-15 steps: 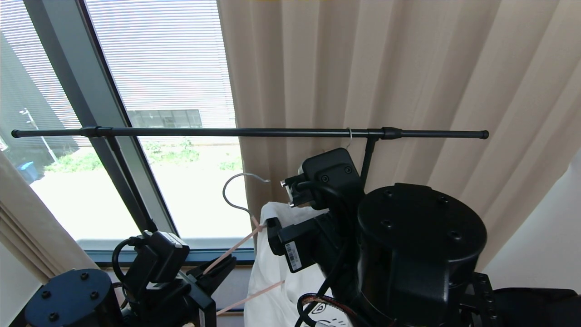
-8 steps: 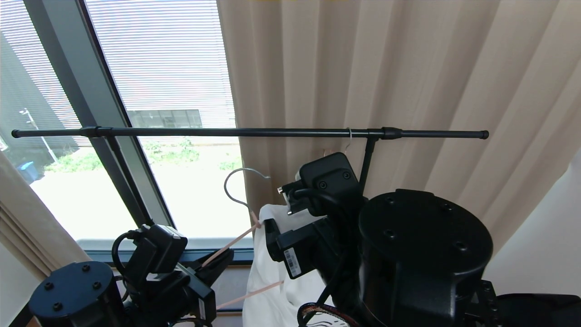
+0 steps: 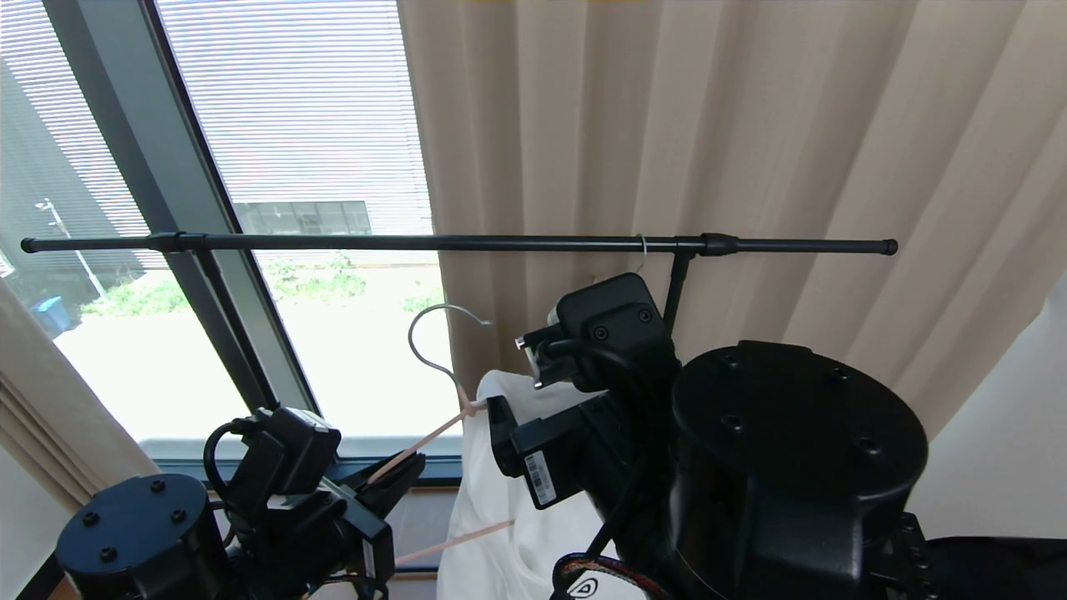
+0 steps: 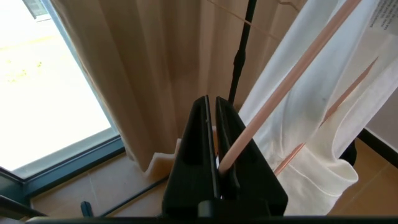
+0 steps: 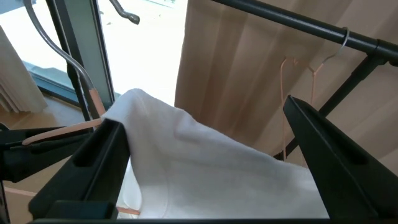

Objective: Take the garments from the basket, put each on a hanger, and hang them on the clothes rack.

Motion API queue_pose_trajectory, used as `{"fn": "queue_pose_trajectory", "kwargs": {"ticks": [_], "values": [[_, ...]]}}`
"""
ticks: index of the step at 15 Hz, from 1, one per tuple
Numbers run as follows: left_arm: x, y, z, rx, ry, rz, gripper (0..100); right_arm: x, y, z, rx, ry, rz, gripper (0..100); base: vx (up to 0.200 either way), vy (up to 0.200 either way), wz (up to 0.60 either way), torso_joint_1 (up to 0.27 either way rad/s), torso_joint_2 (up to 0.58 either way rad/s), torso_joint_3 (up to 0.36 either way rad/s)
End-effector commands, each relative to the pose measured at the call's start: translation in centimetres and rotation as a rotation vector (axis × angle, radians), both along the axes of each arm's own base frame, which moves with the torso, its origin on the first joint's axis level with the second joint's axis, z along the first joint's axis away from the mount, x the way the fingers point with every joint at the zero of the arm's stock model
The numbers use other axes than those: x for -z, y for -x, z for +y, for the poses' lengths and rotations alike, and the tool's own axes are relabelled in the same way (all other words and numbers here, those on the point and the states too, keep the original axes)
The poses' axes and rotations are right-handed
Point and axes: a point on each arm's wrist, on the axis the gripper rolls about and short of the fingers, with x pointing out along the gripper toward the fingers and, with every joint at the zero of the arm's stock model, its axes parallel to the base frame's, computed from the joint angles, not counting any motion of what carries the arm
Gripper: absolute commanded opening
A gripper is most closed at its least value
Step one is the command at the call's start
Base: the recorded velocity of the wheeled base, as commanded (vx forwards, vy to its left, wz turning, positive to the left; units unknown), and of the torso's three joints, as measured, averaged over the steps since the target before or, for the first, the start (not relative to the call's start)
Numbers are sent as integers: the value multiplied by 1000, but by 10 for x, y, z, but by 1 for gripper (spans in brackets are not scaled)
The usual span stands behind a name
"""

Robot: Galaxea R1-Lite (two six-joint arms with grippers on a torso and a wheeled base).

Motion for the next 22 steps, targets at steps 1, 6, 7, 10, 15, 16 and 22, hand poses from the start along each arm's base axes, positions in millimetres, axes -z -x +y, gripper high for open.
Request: {"fn": "queue_pose_trajectory", "kwargs": {"ticks": [1,6,7,10,15,16,22], "values": [[2,-1,0,-3,-5,6,0,-3,1,-1,-1,-9,-4,100,0,0,0,0,0,0],[-1,-4,-2,-7,18,-3,0,3,4,1,-14,8,5,100,0,0,0,0,0,0],[-2,-4,-2,-7,20,-4,0,3,4,1,-14,8,5,100,0,0,0,0,0,0],[-3,-4,-2,-7,23,-9,0,5,4,0,-14,14,7,100,0,0,0,0,0,0],[-3,-4,-2,-8,42,-1,0,6,5,-1,-26,19,12,100,0,0,0,0,0,0],[-4,-3,-2,-8,44,-3,0,5,6,-3,-48,16,14,100,0,0,0,0,0,0],[-2,-1,-1,12,36,11,0,-7,3,-40,-190,29,10,100,0,0,0,0,0,0]]}}
